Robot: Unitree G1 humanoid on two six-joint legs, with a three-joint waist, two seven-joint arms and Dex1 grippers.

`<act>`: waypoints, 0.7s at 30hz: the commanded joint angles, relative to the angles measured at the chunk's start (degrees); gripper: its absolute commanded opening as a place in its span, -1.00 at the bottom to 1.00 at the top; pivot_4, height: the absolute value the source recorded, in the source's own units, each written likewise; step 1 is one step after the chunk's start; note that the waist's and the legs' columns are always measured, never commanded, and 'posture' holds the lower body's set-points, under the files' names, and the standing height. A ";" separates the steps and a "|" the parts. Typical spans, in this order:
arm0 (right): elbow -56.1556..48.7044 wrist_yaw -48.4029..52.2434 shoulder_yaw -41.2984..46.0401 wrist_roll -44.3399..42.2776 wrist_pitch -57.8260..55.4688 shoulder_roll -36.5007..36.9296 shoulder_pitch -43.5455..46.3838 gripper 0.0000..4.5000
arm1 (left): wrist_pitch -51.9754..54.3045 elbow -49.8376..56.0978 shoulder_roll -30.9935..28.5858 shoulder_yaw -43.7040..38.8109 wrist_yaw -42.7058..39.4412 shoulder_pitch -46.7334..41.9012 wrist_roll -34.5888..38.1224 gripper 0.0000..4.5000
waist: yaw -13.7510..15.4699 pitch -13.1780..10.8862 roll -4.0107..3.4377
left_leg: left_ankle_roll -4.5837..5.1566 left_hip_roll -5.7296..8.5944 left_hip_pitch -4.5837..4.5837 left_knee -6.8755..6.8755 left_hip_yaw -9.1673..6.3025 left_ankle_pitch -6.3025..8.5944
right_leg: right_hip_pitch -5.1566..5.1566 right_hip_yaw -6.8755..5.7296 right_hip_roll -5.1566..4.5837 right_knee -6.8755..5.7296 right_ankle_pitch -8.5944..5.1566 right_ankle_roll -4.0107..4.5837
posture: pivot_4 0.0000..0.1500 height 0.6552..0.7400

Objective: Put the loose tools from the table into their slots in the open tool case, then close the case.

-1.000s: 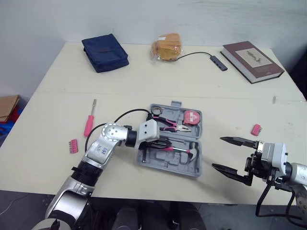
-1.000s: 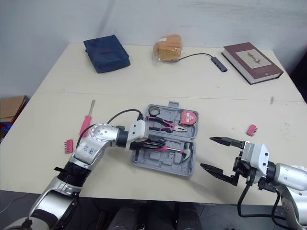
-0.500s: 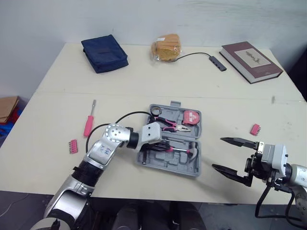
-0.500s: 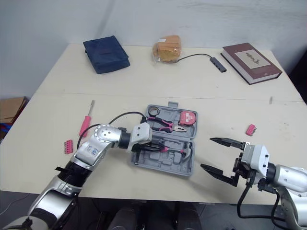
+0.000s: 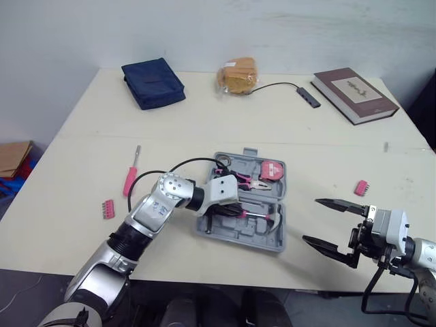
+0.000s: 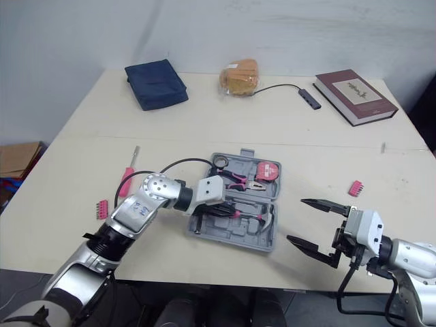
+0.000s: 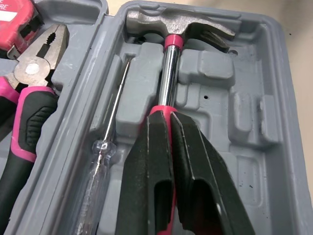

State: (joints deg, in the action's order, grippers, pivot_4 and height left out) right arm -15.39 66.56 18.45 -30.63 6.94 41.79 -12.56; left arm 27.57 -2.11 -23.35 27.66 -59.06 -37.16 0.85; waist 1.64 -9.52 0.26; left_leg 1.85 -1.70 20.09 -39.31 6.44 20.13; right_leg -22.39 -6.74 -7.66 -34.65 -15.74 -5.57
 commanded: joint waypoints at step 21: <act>9.75 3.43 13.51 -1.09 5.89 3.50 -2.04 1.00 | -26.85 -4.30 -1.22 -18.74 -5.62 5.01 13.00 -0.72 | -0.37 -0.05 -0.41 | -0.51 -0.13 0.32 0.20 0.12 -0.25 | -0.39 -0.14 0.08 0.23 -0.04 0.07 | 1.00 1.00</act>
State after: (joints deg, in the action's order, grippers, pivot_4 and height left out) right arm -6.86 69.17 28.99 -30.85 11.00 44.57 -14.66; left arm 3.75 -7.60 -24.01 11.38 -63.60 -32.75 11.63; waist 1.27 -9.57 -0.14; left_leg 1.35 -1.83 20.40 -39.11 6.59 19.88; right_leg -22.78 -6.93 -7.55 -34.43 -15.78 -5.51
